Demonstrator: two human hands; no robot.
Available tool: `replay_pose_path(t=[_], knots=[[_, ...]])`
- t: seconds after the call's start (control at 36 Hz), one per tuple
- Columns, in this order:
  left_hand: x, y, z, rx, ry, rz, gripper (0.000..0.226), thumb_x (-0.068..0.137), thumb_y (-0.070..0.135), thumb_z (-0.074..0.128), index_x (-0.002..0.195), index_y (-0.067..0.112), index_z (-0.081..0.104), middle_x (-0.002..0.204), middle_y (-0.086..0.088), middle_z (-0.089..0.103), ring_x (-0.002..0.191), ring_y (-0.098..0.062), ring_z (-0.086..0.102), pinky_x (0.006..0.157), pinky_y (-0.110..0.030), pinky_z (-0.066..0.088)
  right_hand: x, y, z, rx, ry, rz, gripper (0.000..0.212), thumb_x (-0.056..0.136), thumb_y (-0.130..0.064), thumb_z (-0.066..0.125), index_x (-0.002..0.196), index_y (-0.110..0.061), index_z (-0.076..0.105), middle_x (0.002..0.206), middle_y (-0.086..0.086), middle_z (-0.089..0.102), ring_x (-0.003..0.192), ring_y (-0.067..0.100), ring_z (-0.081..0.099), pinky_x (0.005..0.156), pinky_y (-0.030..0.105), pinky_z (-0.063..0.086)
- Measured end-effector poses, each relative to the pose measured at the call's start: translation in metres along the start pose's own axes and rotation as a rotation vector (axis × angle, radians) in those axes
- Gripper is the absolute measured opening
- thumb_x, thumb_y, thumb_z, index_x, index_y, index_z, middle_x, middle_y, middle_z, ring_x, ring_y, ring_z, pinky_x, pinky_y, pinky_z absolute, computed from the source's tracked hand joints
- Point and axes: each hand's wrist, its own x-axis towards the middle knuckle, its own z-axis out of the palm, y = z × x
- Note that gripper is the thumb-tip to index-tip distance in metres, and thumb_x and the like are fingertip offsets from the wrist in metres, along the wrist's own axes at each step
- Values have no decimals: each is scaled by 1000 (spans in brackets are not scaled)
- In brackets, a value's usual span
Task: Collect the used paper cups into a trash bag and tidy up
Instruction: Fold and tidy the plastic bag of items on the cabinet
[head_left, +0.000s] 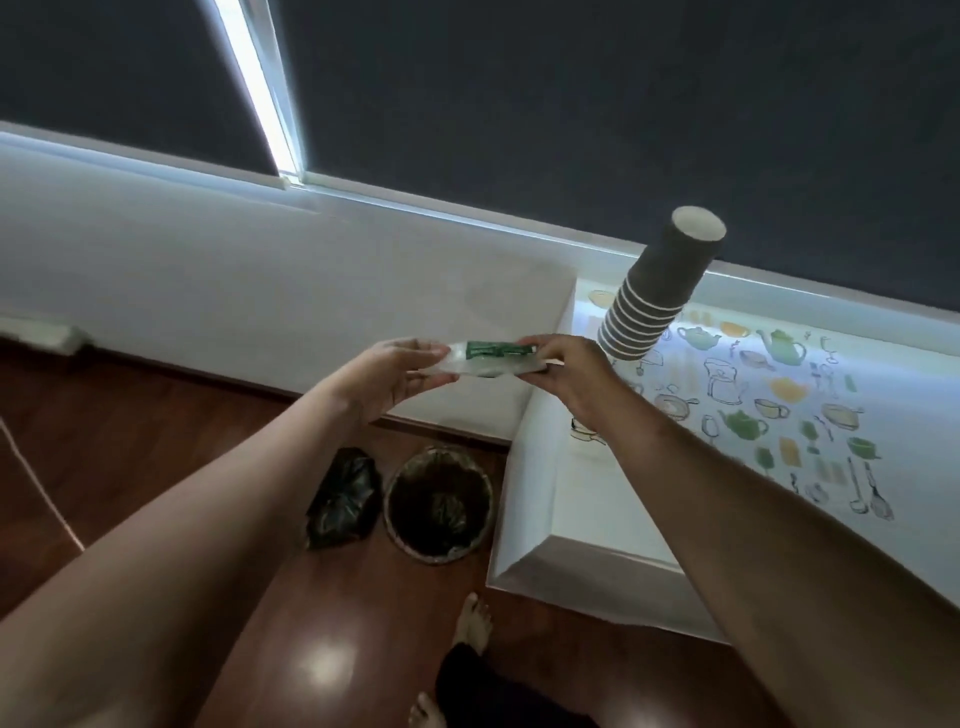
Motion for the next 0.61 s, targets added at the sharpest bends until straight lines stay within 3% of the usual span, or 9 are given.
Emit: replay_pose_path(t=[0.08, 0.14, 0.19, 0.25, 0.31, 0.44, 0.53, 0.61], knots=[[20, -9, -23, 87, 127, 39, 18, 92, -8, 53, 106, 3, 58, 114, -22, 59, 90, -25, 66, 62, -20, 58, 23, 11, 21, -53, -29, 39, 16, 87, -5, 60, 97, 3, 69, 99, 15, 66, 93, 25, 66, 90, 36, 56], [36, -20, -37, 91, 255, 57, 27, 88, -14, 55, 109, 3, 54, 115, -24, 55, 88, -28, 63, 59, -24, 60, 39, 26, 33, -256, 30, 2, 13, 85, -2, 64, 94, -6, 72, 100, 14, 68, 94, 24, 67, 91, 36, 56], [52, -36, -51, 90, 393, 53, 36, 82, -17, 62, 114, -3, 54, 111, -24, 56, 77, -25, 62, 53, -24, 59, 58, 48, 45, -560, 110, -53, 25, 81, 2, 62, 95, -16, 73, 97, 10, 68, 94, 27, 68, 89, 38, 57], [67, -59, -68, 165, 530, 1, 40, 76, -12, 72, 114, -7, 61, 100, -20, 65, 67, -21, 64, 47, -20, 54, 74, 72, 54, -766, 172, -49, 38, 78, 1, 62, 111, -16, 69, 107, 10, 68, 100, 29, 66, 90, 40, 56], [81, -86, -87, 216, 615, -55, 38, 70, -6, 80, 106, -2, 68, 96, -20, 71, 69, -24, 68, 52, -23, 55, 88, 96, 60, -859, 219, 8, 40, 78, -2, 61, 116, -13, 66, 114, 13, 67, 106, 29, 64, 94, 39, 53], [115, -165, -136, 363, 709, -157, 21, 69, 5, 85, 83, 14, 72, 92, -14, 74, 78, -31, 73, 71, -43, 62, 127, 177, 72, -1031, 329, 137, 27, 82, -9, 58, 104, -4, 72, 111, 16, 70, 108, 31, 64, 88, 29, 51], [131, -213, -166, 549, 666, -153, 26, 71, 12, 77, 98, 14, 75, 91, -8, 73, 86, -26, 71, 82, -38, 59, 152, 231, 80, -1102, 393, 184, 27, 88, -9, 55, 109, -4, 71, 116, 17, 68, 110, 32, 63, 89, 33, 51], [143, -247, -187, 637, 613, -179, 31, 74, 15, 69, 104, 11, 74, 93, -10, 73, 88, -27, 70, 81, -33, 56, 171, 274, 81, -1125, 393, 208, 30, 88, -8, 55, 114, -6, 69, 120, 13, 67, 113, 31, 62, 90, 32, 50]])
